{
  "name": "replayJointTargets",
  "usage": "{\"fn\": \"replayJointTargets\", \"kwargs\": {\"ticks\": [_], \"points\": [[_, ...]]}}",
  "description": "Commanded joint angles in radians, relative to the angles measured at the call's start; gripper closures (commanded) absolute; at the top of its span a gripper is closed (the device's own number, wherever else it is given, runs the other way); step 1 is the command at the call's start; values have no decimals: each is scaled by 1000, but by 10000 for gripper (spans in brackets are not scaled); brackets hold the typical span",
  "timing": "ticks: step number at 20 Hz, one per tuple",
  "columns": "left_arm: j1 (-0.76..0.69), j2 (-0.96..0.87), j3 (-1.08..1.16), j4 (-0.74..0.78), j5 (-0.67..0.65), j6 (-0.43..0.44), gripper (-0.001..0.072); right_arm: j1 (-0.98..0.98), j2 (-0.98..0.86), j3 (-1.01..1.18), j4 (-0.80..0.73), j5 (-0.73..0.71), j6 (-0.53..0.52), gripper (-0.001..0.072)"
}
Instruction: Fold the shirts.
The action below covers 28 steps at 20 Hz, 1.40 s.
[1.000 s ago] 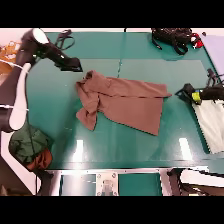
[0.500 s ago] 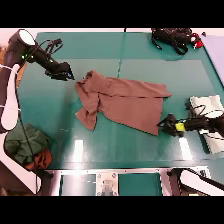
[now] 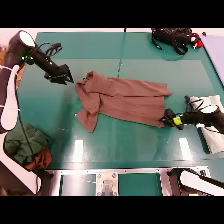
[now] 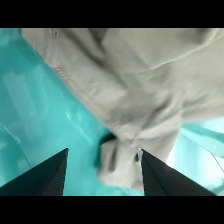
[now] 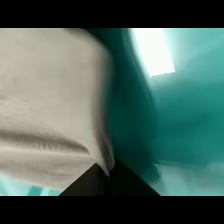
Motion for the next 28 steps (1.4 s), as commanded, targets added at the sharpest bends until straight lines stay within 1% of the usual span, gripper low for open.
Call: {"fn": "replayJointTargets", "kwargs": {"ticks": [1,6,9,12,16,17,18,19,20,21,23,27,28], "points": [[-19,1,-87,-18,-43,-51,188,-42,-1,50,-31,27,8,695],[-149,1,-285,-18,19,-56,188,-12,-1,45,-31,24,-7,694],[-220,1,-381,-18,119,-54,188,-11,-1,45,-31,24,-11,694],[-263,1,-400,-37,200,-53,188,-10,-1,45,-31,24,-18,694],[-268,1,-400,-56,308,-57,189,-7,-1,45,-31,25,-18,695],[-268,1,-400,-56,319,-57,223,-7,-1,45,-31,25,-18,695],[-268,1,-400,-59,317,-49,407,-7,-1,45,-31,25,-18,694],[-268,1,-399,-65,306,-33,570,-7,-1,45,-31,25,-18,695],[-267,1,-391,-59,280,-17,653,-7,-1,45,-31,25,-18,694],[-267,2,-376,-42,249,-11,678,-7,-1,45,-31,25,-18,694],[-267,2,-325,26,185,-11,678,-8,-1,45,-32,24,-18,695],[-267,2,-232,166,42,-11,678,-40,0,73,-108,25,0,696],[-259,8,-233,175,36,-12,678,-69,0,80,-126,29,10,696]]}}
